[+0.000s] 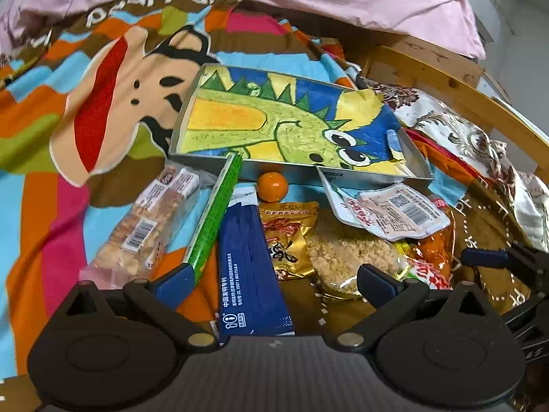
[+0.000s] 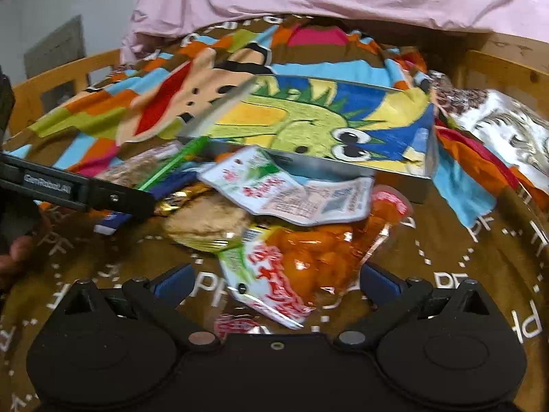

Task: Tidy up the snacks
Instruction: 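Lower the left tool onto the blue stick pack while the right tool lowers onto the orange chicken bag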

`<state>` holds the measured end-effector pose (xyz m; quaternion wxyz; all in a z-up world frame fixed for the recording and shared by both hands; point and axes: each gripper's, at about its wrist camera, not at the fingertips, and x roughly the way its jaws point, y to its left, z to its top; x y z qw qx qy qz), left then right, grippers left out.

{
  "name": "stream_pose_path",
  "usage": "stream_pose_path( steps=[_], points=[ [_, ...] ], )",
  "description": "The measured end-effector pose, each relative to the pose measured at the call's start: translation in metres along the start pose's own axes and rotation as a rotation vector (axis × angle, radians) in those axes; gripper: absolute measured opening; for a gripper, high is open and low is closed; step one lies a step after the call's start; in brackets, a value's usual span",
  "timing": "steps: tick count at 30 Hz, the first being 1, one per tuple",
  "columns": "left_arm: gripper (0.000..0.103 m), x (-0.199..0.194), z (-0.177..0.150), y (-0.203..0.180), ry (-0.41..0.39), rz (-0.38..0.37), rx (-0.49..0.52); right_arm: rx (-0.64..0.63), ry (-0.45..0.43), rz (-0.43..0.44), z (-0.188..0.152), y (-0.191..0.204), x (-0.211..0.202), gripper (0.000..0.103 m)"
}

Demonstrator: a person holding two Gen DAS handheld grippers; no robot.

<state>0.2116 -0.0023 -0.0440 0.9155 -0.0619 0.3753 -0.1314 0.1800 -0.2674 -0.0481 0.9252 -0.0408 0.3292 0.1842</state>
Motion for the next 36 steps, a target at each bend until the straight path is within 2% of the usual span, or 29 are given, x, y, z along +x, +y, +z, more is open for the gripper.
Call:
stream_pose_path(
  steps=[3,9,13,16,20,23,24,30,34,36],
  points=[
    [0.101,0.004,0.002,0.003,0.007,-0.025,-0.022,0.043,0.005,-0.004,0.0,-0.007,0.003,0.102],
    [0.088,0.007,0.003,-0.001,0.028,-0.037,-0.02,0.089,0.009,-0.022,0.001,-0.015,0.02,0.101],
    [0.076,0.008,0.004,-0.002,0.026,-0.011,0.0,0.117,-0.011,-0.024,0.004,-0.018,0.022,0.098],
    [0.073,0.01,0.006,0.007,0.021,-0.006,-0.047,0.141,-0.019,-0.025,0.005,-0.021,0.02,0.094],
    [0.072,0.015,0.005,0.02,0.051,0.008,-0.132,0.148,-0.018,-0.024,0.005,-0.021,0.021,0.093],
    [0.071,0.019,0.003,0.023,0.067,0.009,-0.144,0.168,-0.018,-0.021,0.004,-0.023,0.022,0.094],
    [0.066,0.02,0.003,0.023,0.07,0.016,-0.145,0.175,-0.02,-0.021,0.004,-0.024,0.022,0.093],
    [0.044,0.015,0.002,0.019,0.06,0.048,-0.155,0.197,-0.008,-0.044,0.006,-0.023,0.019,0.078],
    [0.043,0.008,-0.004,0.016,0.057,0.047,-0.173,0.198,-0.011,-0.058,0.007,-0.021,0.011,0.067],
    [0.043,0.004,-0.006,0.012,0.056,0.045,-0.176,0.204,-0.012,-0.067,0.007,-0.022,0.007,0.057]
  ],
)
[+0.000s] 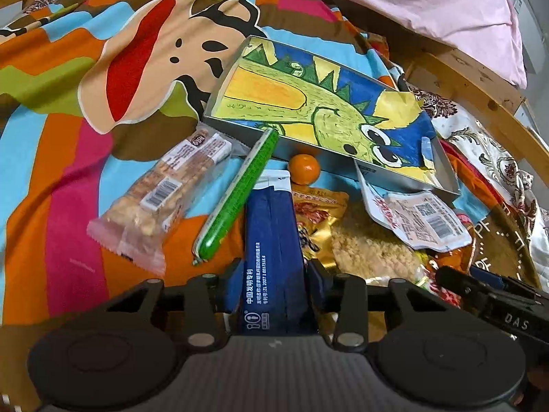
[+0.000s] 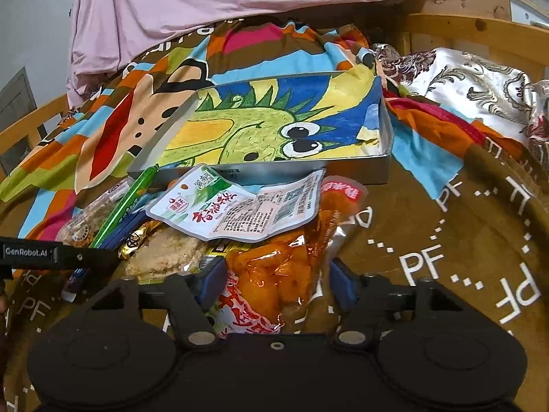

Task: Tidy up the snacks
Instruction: 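Lower the left tool onto the blue stick pack while the right tool lowers onto the orange chicken bag, then close the left tool on the blue stick pack while the right tool grasps the orange chicken bag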

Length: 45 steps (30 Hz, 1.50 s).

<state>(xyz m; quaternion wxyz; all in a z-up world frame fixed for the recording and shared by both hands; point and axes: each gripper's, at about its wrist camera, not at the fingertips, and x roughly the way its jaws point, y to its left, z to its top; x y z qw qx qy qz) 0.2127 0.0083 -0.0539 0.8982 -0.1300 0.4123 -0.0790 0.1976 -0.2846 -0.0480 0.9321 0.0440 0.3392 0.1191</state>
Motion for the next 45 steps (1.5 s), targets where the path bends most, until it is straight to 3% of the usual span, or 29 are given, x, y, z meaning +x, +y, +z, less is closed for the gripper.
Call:
stream_pose_path(
  steps=[7,10,12,14,18,20,23,24,27,35,40,42,45],
  points=[
    [0.043,-0.017,-0.012,-0.014,0.013,-0.05,-0.015,0.053,0.002,0.06,-0.002,-0.008,-0.01,0.055],
    [0.043,-0.014,-0.014,-0.017,0.024,-0.067,-0.005,0.094,0.02,0.106,0.0,-0.016,-0.002,0.062],
    [0.044,-0.011,-0.014,-0.017,0.031,-0.072,-0.011,0.114,0.039,0.139,0.0,-0.018,0.007,0.076],
    [0.044,-0.008,-0.013,-0.017,0.033,-0.077,-0.02,0.128,0.037,0.162,0.0,-0.019,0.013,0.083],
    [0.045,0.001,-0.01,-0.014,0.042,-0.089,-0.043,0.112,0.036,0.17,-0.001,-0.017,0.016,0.088],
    [0.049,0.005,-0.009,-0.012,0.043,-0.096,-0.054,0.1,0.037,0.158,-0.001,-0.015,0.015,0.086],
    [0.05,0.007,-0.006,-0.013,0.04,-0.1,-0.063,0.056,0.035,0.11,-0.002,-0.01,0.013,0.073],
    [0.045,0.006,-0.006,-0.014,0.039,-0.096,-0.06,0.054,0.036,0.108,-0.002,-0.009,0.01,0.069],
    [0.043,0.002,-0.008,-0.02,0.041,-0.081,-0.052,0.059,0.038,0.091,-0.001,-0.01,0.002,0.055],
    [0.042,-0.011,-0.03,-0.028,0.068,-0.082,-0.041,0.156,0.049,0.146,-0.003,-0.025,-0.009,0.05],
    [0.043,-0.01,-0.026,-0.027,0.066,-0.082,-0.051,0.259,0.061,0.207,0.001,-0.037,0.01,0.064],
    [0.043,-0.008,-0.024,-0.026,0.062,-0.077,-0.057,0.297,0.049,0.253,0.002,-0.04,0.015,0.08],
    [0.051,-0.004,-0.02,-0.023,0.06,-0.082,-0.077,0.31,0.041,0.28,0.004,-0.04,0.019,0.087]
  ],
)
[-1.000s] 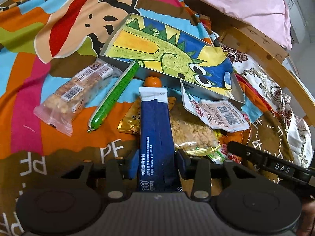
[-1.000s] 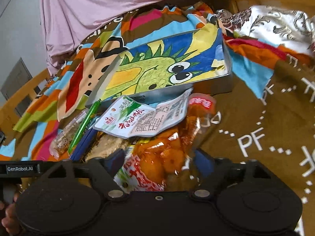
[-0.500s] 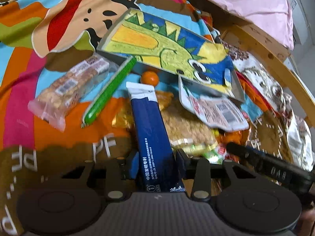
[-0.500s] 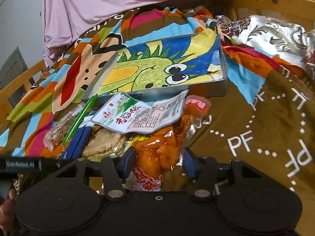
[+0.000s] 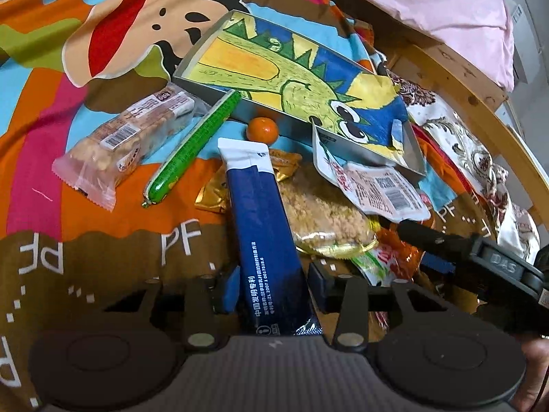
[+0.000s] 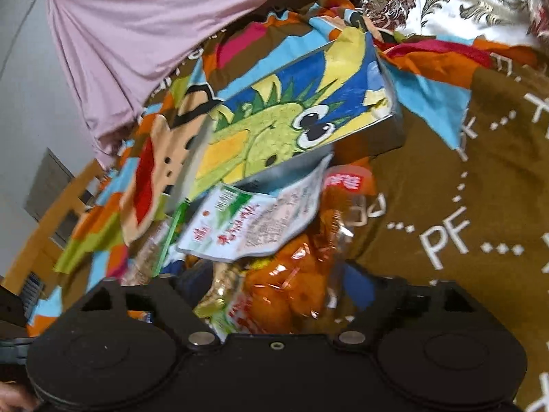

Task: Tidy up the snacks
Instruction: 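Close the left tool on the blue stick pack while the right tool grasps the orange chicken bag, then carry both held snacks over the metal tin and release them inside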

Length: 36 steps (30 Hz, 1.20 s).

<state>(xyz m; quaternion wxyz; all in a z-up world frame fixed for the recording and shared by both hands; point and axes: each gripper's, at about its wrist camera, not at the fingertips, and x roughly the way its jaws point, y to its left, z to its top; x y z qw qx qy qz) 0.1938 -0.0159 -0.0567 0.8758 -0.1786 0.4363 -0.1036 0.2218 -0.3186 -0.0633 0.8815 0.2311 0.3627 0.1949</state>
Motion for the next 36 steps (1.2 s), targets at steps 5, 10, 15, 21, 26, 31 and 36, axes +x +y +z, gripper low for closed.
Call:
stream_pose_path(
  steps=[5,10,15,21,26,31,36],
  points=[
    [0.057,0.005,0.008,0.003,-0.01,0.001,-0.044,-0.099,0.002,-0.097,-0.003,0.012,0.002,0.059],
    [0.041,0.007,0.007,-0.001,-0.02,0.045,-0.04,-0.162,-0.002,-0.136,-0.008,0.021,-0.002,0.054],
    [0.037,-0.002,-0.004,-0.012,-0.043,0.081,-0.025,-0.246,-0.022,-0.19,-0.013,0.033,-0.014,0.053],
    [0.036,-0.018,-0.024,-0.018,-0.077,0.05,-0.091,-0.236,-0.032,-0.189,-0.017,0.034,-0.039,0.052],
    [0.036,-0.031,-0.044,-0.022,-0.093,0.012,-0.147,-0.273,-0.045,-0.156,-0.027,0.045,-0.064,0.052],
    [0.036,-0.043,-0.052,-0.03,-0.137,-0.018,-0.169,-0.288,-0.12,-0.121,-0.026,0.051,-0.082,0.053],
    [0.036,-0.057,-0.046,-0.042,-0.2,-0.036,-0.15,-0.294,-0.176,-0.096,-0.021,0.053,-0.089,0.053]
  ],
)
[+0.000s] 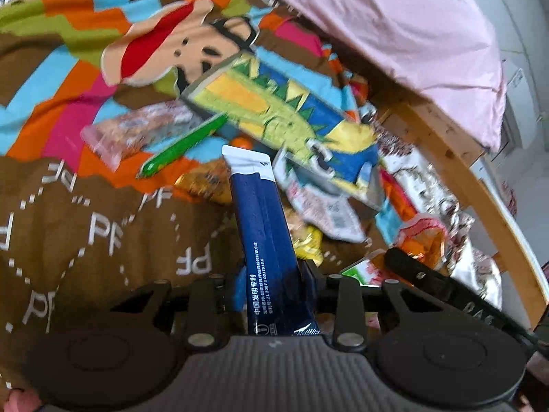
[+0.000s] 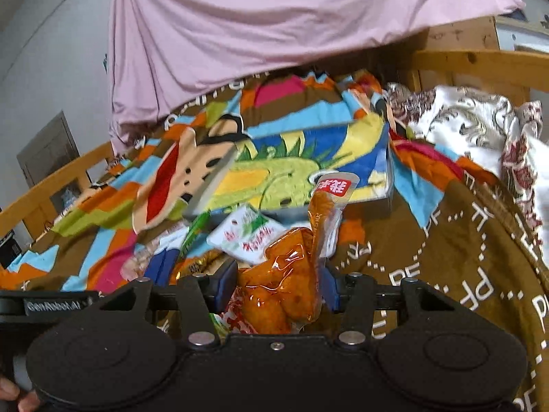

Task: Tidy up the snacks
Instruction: 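Carry both held snacks over the metal tin and release them inside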

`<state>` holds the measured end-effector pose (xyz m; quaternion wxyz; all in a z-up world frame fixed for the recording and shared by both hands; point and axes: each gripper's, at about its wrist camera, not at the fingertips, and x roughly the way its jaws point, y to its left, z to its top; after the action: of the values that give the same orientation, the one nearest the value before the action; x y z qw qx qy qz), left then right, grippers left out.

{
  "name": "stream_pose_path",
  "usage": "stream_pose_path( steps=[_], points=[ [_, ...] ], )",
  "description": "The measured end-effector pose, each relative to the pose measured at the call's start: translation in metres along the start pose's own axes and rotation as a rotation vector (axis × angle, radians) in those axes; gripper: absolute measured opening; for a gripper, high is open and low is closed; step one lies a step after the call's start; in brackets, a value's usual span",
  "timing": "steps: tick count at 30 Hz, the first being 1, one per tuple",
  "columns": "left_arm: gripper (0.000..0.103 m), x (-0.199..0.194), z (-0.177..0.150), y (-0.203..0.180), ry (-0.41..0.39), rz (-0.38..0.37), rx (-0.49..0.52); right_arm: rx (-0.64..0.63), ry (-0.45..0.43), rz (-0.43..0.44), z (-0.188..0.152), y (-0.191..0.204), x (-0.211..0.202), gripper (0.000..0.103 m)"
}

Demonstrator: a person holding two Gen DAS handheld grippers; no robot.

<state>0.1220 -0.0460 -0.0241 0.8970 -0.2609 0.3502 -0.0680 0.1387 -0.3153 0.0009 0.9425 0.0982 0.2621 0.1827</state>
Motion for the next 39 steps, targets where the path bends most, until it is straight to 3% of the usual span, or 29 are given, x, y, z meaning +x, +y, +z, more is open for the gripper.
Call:
stream_pose_path(
  steps=[9,22,30,39],
  points=[
    [0.036,0.009,0.034,-0.03,-0.088,-0.033,0.063,-0.049,-0.112,0.008,0.033,-0.002,0.01,0.053],
    [0.036,0.091,0.123,-0.066,-0.182,-0.047,0.108,-0.081,-0.251,-0.033,0.095,-0.044,0.109,0.053],
    [0.036,0.166,0.145,-0.078,-0.149,-0.035,0.142,-0.141,-0.206,-0.054,0.098,-0.066,0.159,0.053],
    [0.036,0.236,0.149,-0.074,-0.045,0.017,0.175,-0.157,-0.108,-0.058,0.084,-0.079,0.198,0.053]
  ],
)
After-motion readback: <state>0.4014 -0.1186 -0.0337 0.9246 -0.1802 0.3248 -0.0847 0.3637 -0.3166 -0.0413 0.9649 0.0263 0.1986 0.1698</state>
